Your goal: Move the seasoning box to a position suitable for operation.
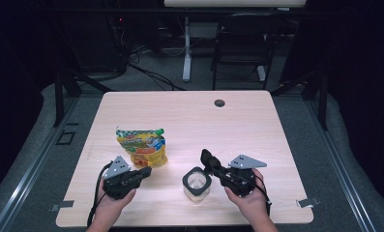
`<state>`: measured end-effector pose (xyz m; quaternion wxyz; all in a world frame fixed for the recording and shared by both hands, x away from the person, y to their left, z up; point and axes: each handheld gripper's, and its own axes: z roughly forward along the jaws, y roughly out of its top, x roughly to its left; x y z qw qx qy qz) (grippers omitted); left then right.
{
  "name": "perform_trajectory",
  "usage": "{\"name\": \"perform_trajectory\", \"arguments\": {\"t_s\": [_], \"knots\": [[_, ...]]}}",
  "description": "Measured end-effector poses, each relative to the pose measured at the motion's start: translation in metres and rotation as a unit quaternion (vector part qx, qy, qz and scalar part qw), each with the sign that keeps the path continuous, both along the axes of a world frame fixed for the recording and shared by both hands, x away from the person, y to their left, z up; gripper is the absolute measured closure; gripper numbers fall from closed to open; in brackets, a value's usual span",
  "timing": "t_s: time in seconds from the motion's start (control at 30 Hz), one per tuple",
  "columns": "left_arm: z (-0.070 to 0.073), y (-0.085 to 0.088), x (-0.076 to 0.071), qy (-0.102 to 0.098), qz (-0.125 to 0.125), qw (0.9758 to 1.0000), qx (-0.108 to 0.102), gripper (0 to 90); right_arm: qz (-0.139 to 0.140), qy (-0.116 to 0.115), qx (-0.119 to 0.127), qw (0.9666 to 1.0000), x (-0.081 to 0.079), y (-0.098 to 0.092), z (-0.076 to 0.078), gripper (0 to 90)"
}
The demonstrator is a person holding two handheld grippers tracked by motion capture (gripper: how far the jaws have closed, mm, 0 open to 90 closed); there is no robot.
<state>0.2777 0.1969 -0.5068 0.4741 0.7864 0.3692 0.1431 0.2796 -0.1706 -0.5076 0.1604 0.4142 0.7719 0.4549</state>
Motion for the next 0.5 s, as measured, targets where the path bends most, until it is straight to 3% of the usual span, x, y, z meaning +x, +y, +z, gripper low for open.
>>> {"name": "perform_trajectory", "arguments": {"t_s": [0.17,0.27,0.5], "knots": [[0.003,0.007,0.001,-0.002,0.010,0.9999,-0.005,86.4,-0.027,0.006,0.001,0.9996,-0.001,-0.006,0.001,77.9],[0.004,0.012,0.002,0.000,0.014,0.9999,-0.006,86.1,-0.045,0.018,0.015,0.9987,-0.001,-0.010,0.002,77.5],[0.007,0.020,0.004,-0.003,0.025,0.9996,-0.010,85.4,-0.065,0.011,0.022,0.9976,0.001,-0.014,0.003,81.2]]}}
